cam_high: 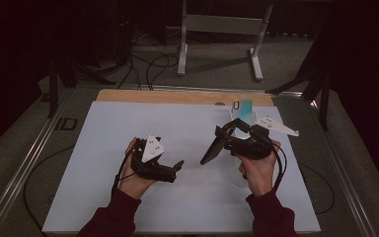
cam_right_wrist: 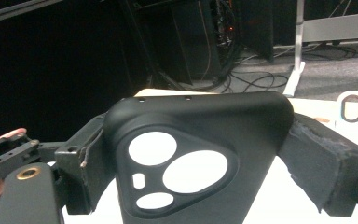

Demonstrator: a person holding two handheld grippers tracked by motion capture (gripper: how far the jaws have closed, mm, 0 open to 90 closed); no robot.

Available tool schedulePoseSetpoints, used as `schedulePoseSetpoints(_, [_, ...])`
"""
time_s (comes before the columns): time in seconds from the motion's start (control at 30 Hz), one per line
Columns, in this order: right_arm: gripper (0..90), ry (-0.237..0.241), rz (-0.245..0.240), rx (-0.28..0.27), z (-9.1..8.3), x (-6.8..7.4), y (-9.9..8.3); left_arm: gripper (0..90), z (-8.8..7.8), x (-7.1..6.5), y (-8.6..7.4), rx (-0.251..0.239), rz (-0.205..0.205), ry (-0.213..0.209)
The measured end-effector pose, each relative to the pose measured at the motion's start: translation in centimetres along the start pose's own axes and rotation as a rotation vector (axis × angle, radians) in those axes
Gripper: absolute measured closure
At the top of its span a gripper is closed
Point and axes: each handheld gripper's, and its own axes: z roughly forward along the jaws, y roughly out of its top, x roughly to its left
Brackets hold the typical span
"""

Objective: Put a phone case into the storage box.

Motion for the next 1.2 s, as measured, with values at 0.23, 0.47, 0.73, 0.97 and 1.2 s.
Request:
schedulePoseSetpoints(0.23, [15.0, -0.018, 0.004, -0.01, 0.0, -0.4, 0.1, 0.1, -0.2, 0.5, -0.5, 0.008, -0.01, 0.013])
schedulePoseSetpoints(0.47, [15.0, -0.035, 0.008, -0.013, 0.1, -0.9, 0.3, 0.1, -0.7, 1.2, -0.9, 0.009, -0.019, 0.032])
schedulePoseSetpoints(0.73, [15.1, -0.056, 0.01, -0.021, 0.2, -1.5, 0.7, 0.1, -1.0, 1.6, -1.4, 0.023, -0.016, 0.052])
schedulePoseSetpoints(0.97, [15.1, -0.079, 0.013, -0.027, 0.3, -2.1, 1.1, 0.1, -1.4, 2.2, -1.9, 0.024, -0.026, 0.071])
schedulePoseSetpoints(1.2, [15.1, -0.093, 0.028, -0.036, 0.4, -2.8, 1.4, 0.1, -1.9, 2.7, -2.3, 0.012, -0.038, 0.088])
